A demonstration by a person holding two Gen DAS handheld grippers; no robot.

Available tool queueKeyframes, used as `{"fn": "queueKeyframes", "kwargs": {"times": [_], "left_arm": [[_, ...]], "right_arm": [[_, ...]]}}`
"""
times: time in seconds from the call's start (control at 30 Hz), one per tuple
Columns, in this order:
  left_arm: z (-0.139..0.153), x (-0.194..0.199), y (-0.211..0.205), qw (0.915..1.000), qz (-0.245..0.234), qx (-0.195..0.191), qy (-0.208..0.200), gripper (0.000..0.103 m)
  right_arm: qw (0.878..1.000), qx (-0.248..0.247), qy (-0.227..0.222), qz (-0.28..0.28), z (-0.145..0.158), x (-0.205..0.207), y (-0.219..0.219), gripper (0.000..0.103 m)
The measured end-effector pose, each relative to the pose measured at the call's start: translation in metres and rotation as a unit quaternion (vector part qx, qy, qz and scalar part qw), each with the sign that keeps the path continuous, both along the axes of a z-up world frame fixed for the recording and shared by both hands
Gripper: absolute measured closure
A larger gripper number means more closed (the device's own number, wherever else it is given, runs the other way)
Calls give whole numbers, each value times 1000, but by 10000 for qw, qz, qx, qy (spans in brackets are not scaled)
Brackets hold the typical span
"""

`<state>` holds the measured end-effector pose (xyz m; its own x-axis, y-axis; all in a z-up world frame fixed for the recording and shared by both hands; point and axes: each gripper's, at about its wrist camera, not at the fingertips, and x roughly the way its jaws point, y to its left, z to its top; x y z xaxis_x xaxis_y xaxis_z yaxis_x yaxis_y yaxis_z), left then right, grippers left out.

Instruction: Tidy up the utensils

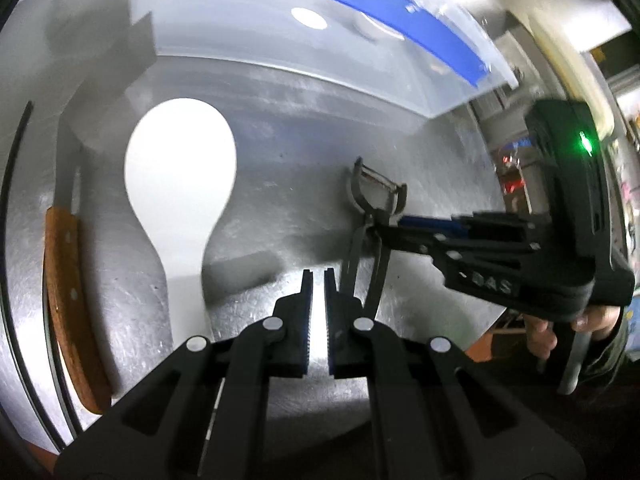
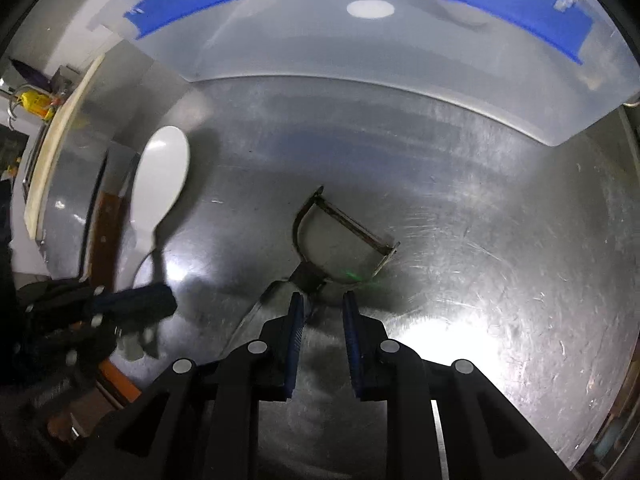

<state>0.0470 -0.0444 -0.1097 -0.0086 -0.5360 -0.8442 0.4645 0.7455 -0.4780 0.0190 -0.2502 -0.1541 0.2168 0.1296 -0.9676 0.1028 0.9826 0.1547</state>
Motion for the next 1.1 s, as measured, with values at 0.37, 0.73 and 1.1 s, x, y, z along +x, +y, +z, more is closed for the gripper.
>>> {"fn": "queueKeyframes", "kwargs": {"times": [0.37,0.73,1.1], "left_arm": [[1,3,6,9997,26,-199,140,100],[-7,1,-10,9987,-73,-266,434,100],[-29,4,-25,9881,135,-823,1293,100]], "right_arm": [[9969,-713,279,198,-15,-7,17,76],[9956,-828,284,347,-21,-24,12,78],[9803,1841,505,-505,-39,-39,-38,101]]}}
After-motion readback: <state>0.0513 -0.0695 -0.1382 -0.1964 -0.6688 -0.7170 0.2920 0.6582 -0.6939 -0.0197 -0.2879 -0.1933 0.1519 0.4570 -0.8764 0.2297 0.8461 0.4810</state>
